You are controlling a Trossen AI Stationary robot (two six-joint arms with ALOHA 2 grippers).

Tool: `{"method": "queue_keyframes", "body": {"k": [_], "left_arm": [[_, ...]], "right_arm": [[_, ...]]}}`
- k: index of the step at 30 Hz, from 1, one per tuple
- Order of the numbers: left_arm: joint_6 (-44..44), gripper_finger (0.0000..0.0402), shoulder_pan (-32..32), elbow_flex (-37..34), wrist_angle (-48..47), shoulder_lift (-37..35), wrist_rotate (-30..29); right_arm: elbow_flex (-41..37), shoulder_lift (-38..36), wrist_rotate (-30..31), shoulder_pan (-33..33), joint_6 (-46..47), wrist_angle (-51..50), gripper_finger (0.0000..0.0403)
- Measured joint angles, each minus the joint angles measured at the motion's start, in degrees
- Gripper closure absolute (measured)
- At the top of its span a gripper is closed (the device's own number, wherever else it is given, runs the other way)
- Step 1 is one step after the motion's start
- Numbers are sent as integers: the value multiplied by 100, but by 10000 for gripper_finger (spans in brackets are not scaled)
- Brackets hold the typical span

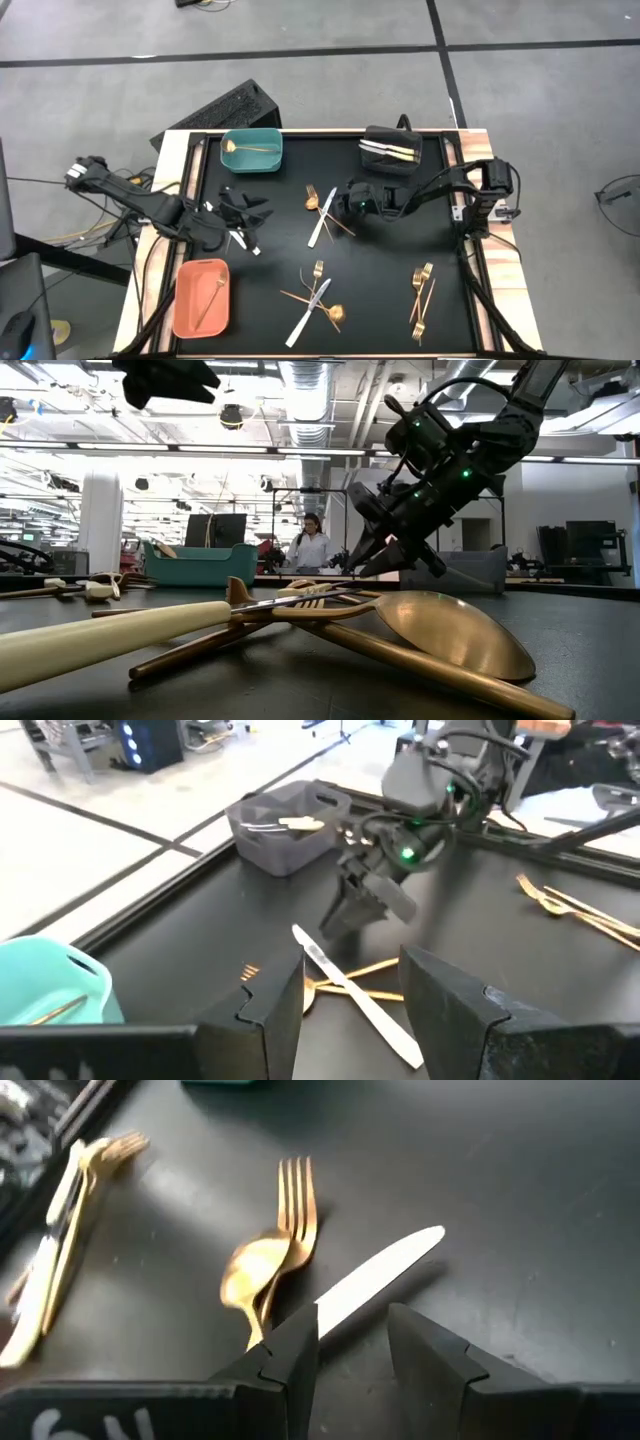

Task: Sort silverware by color (type)
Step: Put the gold spoon into the green bin

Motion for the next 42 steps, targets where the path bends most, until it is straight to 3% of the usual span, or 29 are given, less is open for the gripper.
{"method": "queue_keyframes", "body": {"k": [10, 12, 18, 24, 31, 38, 42], "left_arm": [[-657, 251, -2, -2, -914, 139, -403], [-801, 251, 0, -2, -943, 226, -596], [-861, 251, 52, -2, -939, 494, -730], [-1147, 251, 51, 2, -1136, 562, -456], [-1663, 251, 15, -2, -1596, 643, -425], [-1782, 251, -20, -2, -1657, 682, -424], [-1815, 251, -25, -2, -1665, 686, -361]], "right_arm": [[225, 78, -482, 209, -1927, 711, 253], [600, 98, -480, 154, -1944, 232, 253], [2446, 723, -6, 169, -2534, -2745, 253], [3853, 1620, -153, 167, -2801, -4161, 253], [4393, 2109, -96, 262, -2802, -4607, 267], [4424, 1985, -143, 235, -2901, -4952, 323], [4421, 1803, 34, 248, -2752, -5797, 326]]}}
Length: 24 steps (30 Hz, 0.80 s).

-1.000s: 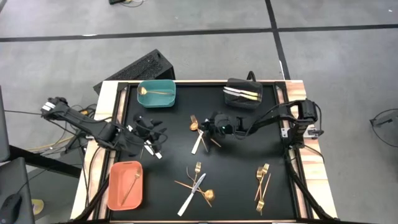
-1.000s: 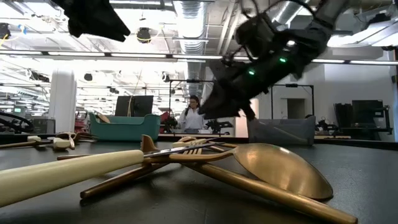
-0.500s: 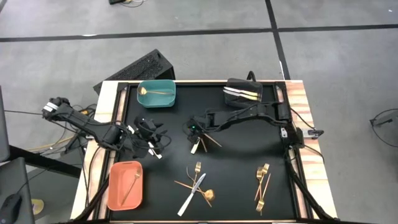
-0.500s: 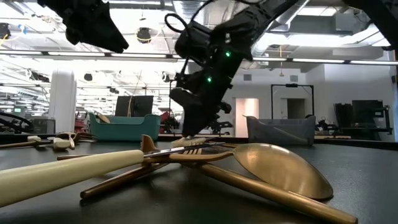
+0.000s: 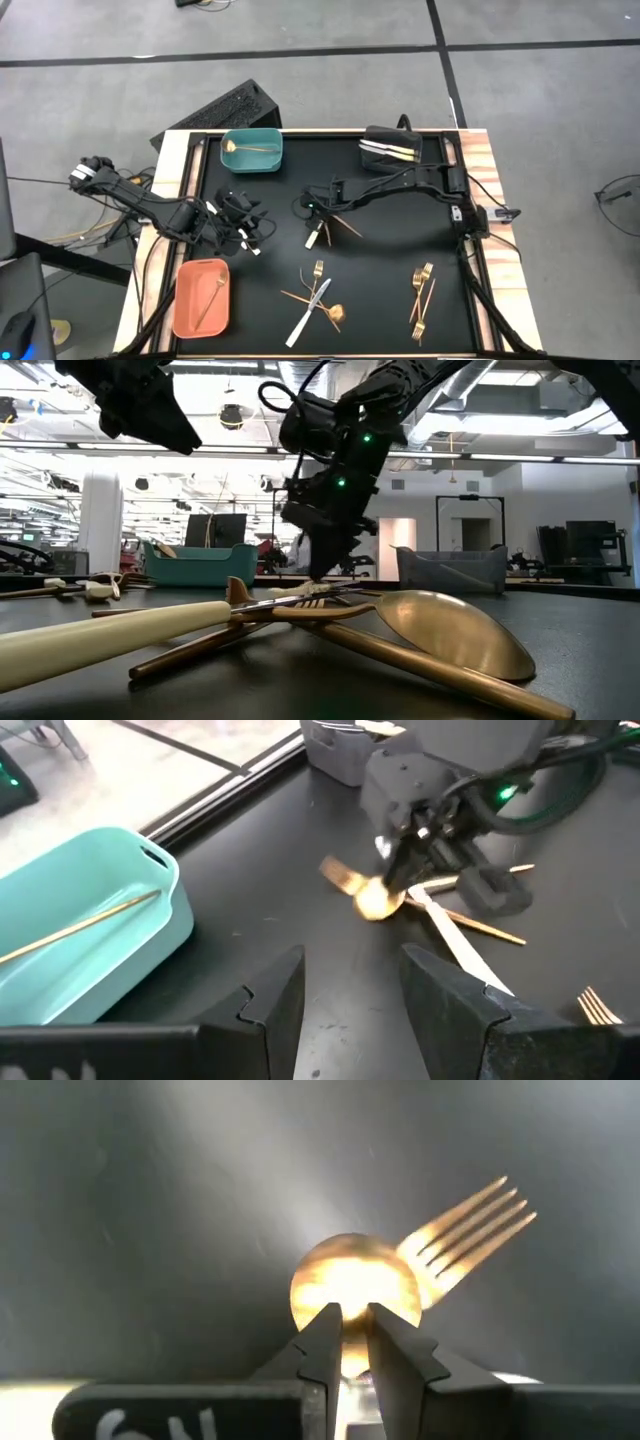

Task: Sort silverware by color (type)
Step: Put the gold spoon into the green bin

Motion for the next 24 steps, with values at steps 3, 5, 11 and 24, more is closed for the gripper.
{"method": "queue_keyframes", "body": {"k": [3, 5, 11, 24], "left_arm": [[-36, 251, -42, 0, -25, 0, 30], [-64, 251, -63, 0, -29, 0, 32], [-168, 251, -69, 0, -65, 2, -32], [-215, 251, -93, 0, 56, 46, -110]], "right_arm": [[-22, -151, 183, 114, 243, -868, 318], [-24, -275, 507, 285, 447, -1263, 313], [-66, -688, 836, 841, 747, -1795, 301], [-996, -878, -444, 180, 339, -180, 300]]}}
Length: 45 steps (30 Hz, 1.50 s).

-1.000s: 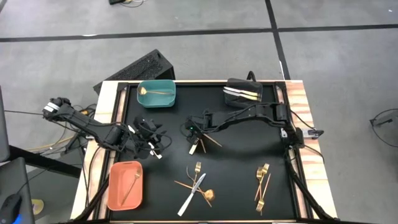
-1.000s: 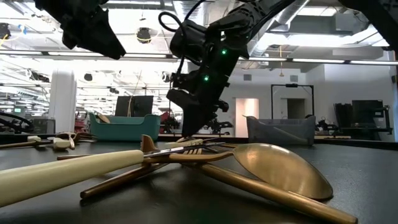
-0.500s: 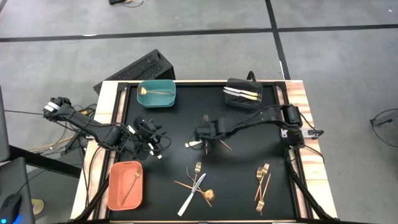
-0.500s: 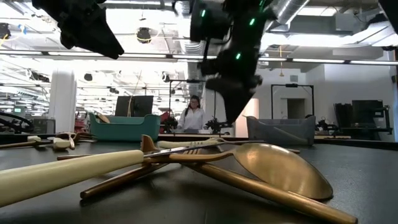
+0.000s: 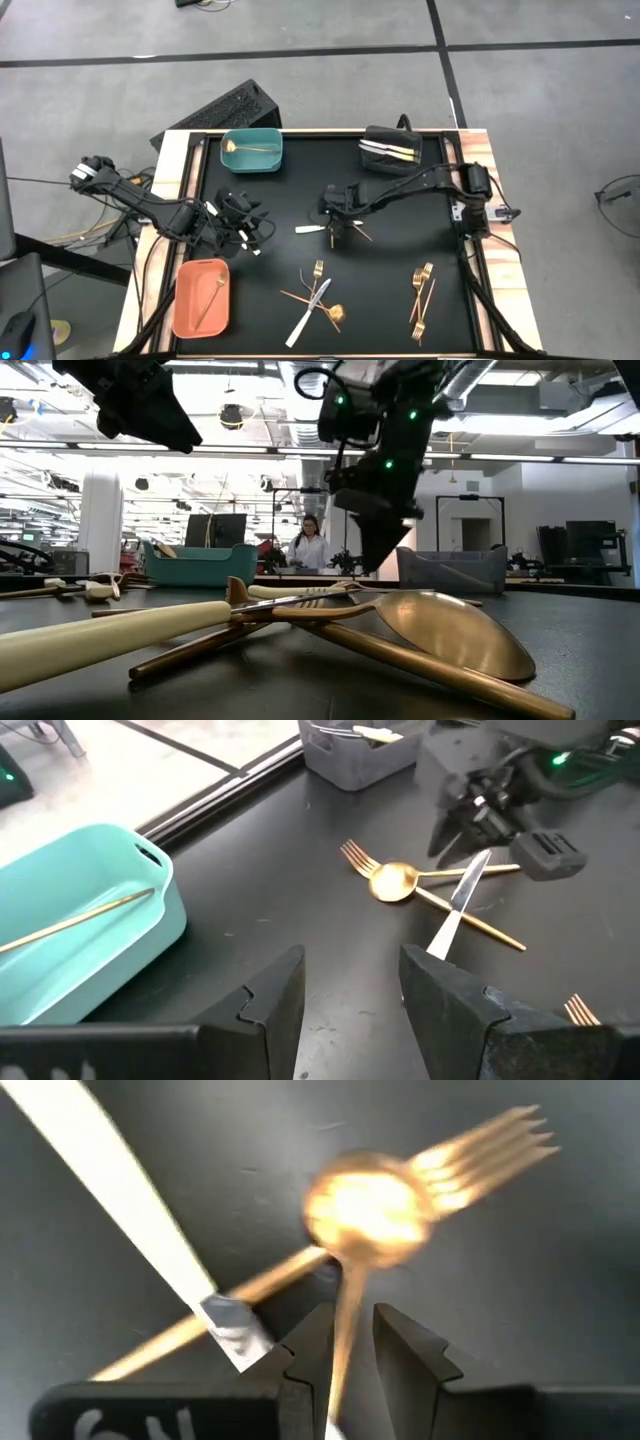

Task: Sort silverware by color (type)
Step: Put the gold spoon into the green bin

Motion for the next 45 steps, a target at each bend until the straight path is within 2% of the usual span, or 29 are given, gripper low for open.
{"method": "queue_keyframes", "body": {"k": [4, 10, 15, 20, 22, 25, 30, 32, 35, 38, 41, 45], "left_arm": [[18, 251, 0, 0, -3, 0, 23], [99, 251, 0, 0, -3, 0, 5], [77, 251, 0, 0, -5, 0, -5], [49, 251, 2, 0, -1, -2, -62], [-37, 251, 2, 0, 25, 11, -256], [-98, 251, 7, 0, 215, 152, -363], [-141, 251, 3, -2, 491, 653, -313], [-148, 251, 5, -4, 575, 889, -366], [-73, 248, 56, -4, 863, 1227, -418], [262, 239, 176, -9, 1369, 1392, 63], [934, 224, 266, -9, 1907, 1397, 751], [1710, 199, 355, -7, 2454, 1272, 1279]], "right_arm": [[-159, 0, -413, -213, -116, 281, 300], [-432, -13, -483, -347, -145, 481, 300], [-836, -19, -494, -273, -129, 1156, 302], [-877, -20, -351, -193, -226, 1250, 322], [-887, -12, -66, -128, -260, 1342, 342], [-904, -105, 676, 78, -334, 1412, 369], [-891, -349, 1486, 453, -657, 1940, 369], [-888, -404, 1832, 672, -1034, 2233, 369], [-891, -426, 2675, 1056, -1857, 2708, 369], [-888, -420, 3332, 1401, -2767, 3038, 369], [-884, -398, 3425, 1643, -3736, 3348, 369], [-886, -398, 3631, 1889, -4434, 3668, 369]]}}
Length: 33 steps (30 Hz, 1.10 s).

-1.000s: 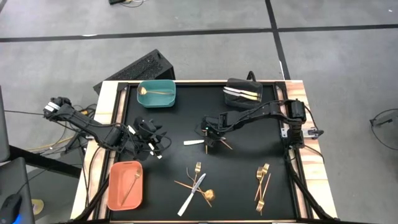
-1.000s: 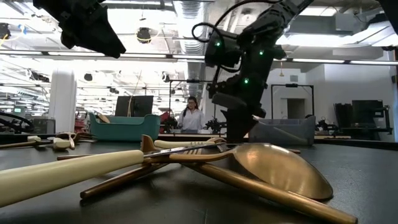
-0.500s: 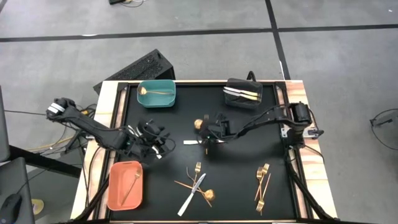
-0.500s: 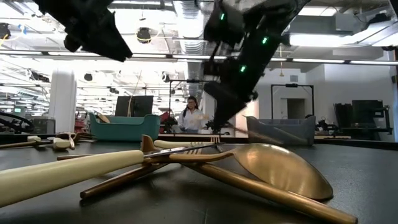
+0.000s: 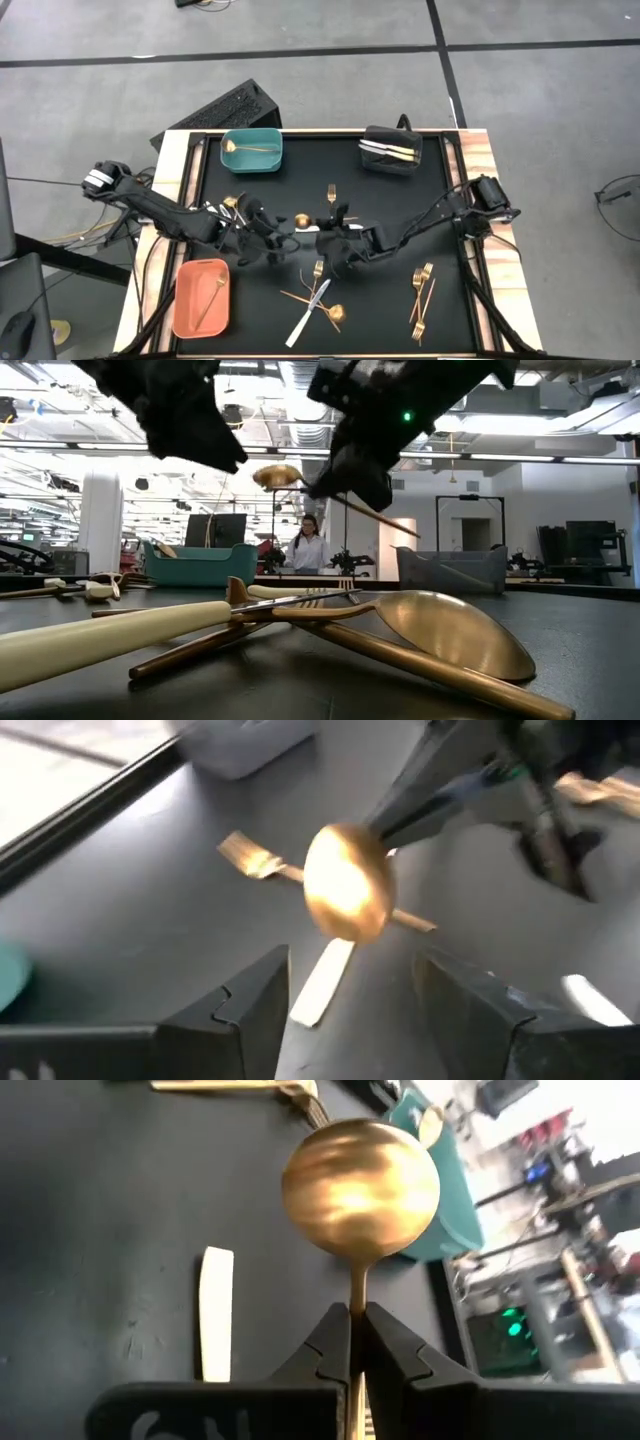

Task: Sort silverware by color (type)
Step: Put the gold spoon into the green bin

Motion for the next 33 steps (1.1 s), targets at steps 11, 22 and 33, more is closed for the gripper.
{"method": "queue_keyframes", "body": {"k": [11, 22, 33], "left_arm": [[648, 167, 585, 4, 384, -70, 1443], [1295, 348, 903, 5, 1028, -67, 2559], [3518, 399, 954, 575, -2176, -388, 1309]], "right_arm": [[-2, 2, 397, 403, -334, 308, 369], [0, 2, 578, 487, -623, 435, 367], [93, 1, 1827, 635, -139, 488, 229]]}}
